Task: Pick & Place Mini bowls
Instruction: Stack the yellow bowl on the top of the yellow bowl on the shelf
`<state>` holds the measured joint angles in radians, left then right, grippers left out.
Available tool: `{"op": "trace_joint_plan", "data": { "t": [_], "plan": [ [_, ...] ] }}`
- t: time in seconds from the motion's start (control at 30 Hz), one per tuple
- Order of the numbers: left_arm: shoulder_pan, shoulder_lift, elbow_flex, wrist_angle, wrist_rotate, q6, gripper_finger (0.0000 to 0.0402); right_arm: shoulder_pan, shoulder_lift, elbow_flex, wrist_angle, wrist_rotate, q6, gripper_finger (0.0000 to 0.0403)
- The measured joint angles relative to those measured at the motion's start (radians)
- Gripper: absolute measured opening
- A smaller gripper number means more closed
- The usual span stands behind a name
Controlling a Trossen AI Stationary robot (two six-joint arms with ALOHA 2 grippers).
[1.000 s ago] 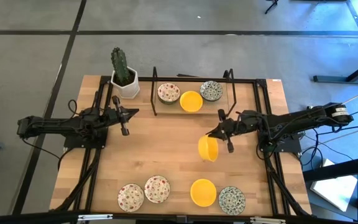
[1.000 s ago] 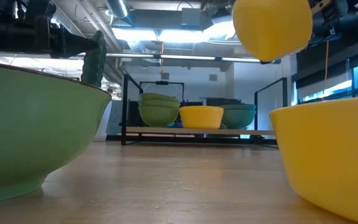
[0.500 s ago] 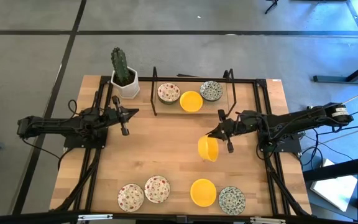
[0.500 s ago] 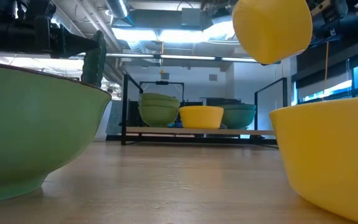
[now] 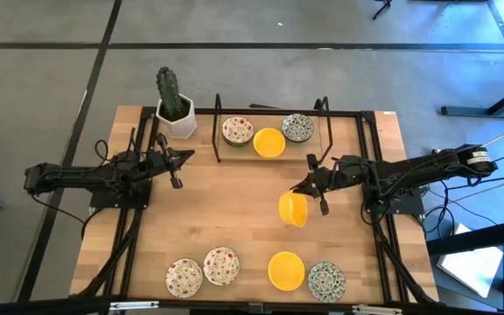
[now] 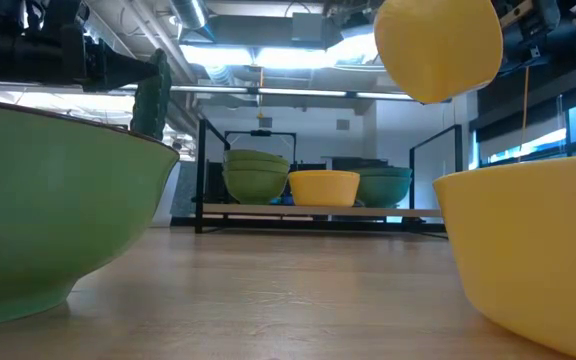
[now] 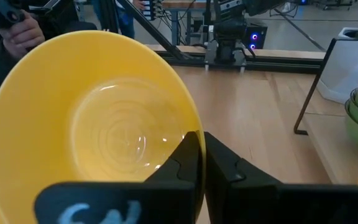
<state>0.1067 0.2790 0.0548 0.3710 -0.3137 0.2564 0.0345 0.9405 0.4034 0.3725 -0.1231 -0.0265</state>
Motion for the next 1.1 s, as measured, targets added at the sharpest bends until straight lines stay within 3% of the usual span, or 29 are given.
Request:
{"op": "trace_joint_plan", "data": {
  "t": [0.43,0.67,0.9,1.1],
  "plan": [
    [0.0,0.0,0.0,0.033,0.0,-0.01,0.0004,0.0,0.0,0.0,-0.015,0.07,0.014,0.001],
    [0.0,0.0,0.0,0.038,0.0,-0.01,0.0004,-0.012,0.003,0.032,-0.054,0.228,-0.016,0.001],
    [0.0,0.0,0.0,0.038,-0.001,-0.009,0.0004,-0.135,0.063,0.329,-0.39,0.243,-0.007,0.001],
    [0.0,0.0,0.0,0.038,-0.007,-0.008,0.0004,-0.259,0.28,0.688,-0.776,0.244,-0.013,0.001]
  ]
}}
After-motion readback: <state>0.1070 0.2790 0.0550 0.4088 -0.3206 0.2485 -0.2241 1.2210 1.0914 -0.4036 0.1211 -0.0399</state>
